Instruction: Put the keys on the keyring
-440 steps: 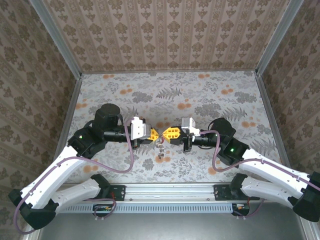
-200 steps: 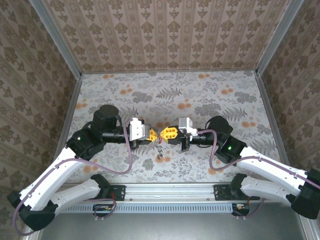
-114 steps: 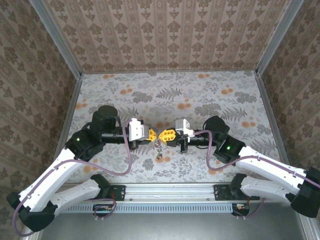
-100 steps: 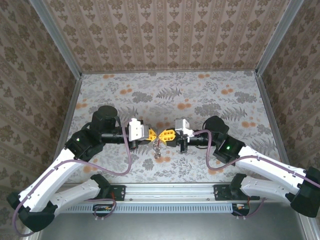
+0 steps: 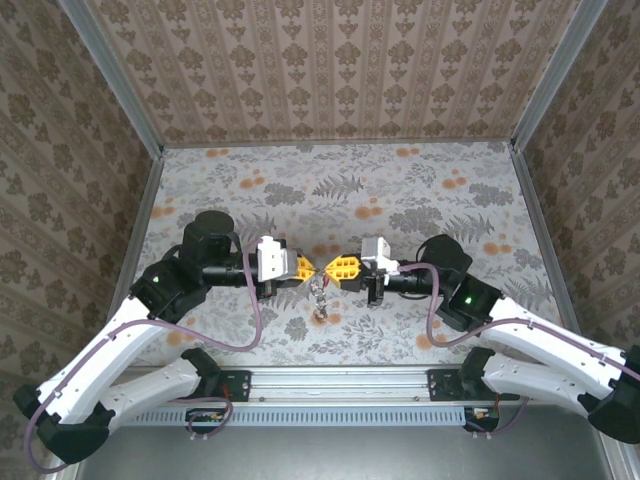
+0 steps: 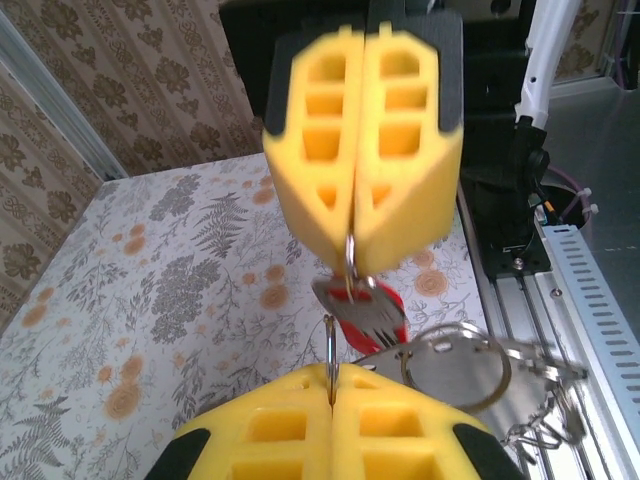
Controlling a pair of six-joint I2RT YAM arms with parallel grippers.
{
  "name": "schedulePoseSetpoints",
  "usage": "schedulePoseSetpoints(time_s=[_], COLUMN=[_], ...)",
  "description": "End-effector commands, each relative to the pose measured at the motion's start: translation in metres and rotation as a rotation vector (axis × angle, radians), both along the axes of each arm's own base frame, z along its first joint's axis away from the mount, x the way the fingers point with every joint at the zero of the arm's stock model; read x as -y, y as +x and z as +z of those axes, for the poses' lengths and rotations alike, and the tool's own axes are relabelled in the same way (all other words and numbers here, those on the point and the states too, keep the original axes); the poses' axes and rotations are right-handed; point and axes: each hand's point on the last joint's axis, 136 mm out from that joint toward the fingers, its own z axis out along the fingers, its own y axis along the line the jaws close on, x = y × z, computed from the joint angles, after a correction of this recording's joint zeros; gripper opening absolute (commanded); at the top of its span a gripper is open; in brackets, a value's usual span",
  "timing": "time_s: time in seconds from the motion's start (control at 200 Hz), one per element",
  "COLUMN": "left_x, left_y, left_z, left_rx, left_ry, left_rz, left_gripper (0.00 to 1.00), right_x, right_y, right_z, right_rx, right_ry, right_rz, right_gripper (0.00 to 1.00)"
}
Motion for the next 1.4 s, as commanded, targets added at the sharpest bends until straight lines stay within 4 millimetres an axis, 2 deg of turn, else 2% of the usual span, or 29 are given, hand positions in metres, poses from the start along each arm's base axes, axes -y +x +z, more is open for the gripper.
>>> schedulePoseSetpoints(time_s=[0.0, 0.405, 0.785, 1.395], left_x=[0.003, 0.002, 0.002, 0.002], left_y=[-0.003, -0.003, -0.002, -0.001], left_z=[0.014, 0.015, 0.014, 0.015], left_rx=[0.014, 0.011, 0.013, 0.015], left_ry=[-0.044, -0.052, -0.049, -0.049], left_rz=[-0.026, -0.030, -0.020, -0.019], left_gripper=[0.00, 0.00, 0.00, 0.00], right_x=[0.006, -0.004, 0.000, -0.008], right_y=[0.009, 0.011, 0.003, 0.002], right_z=[0.011, 0.006, 0.011, -0.002], right_rx=[0.041, 0.029, 0.025, -0.017], right_ry=[0.051, 0.055, 0.067, 0.027], right_rz=[-0.064, -0.029, -0.011, 0.029], right_gripper=[0.00, 0.00, 0.00, 0.00])
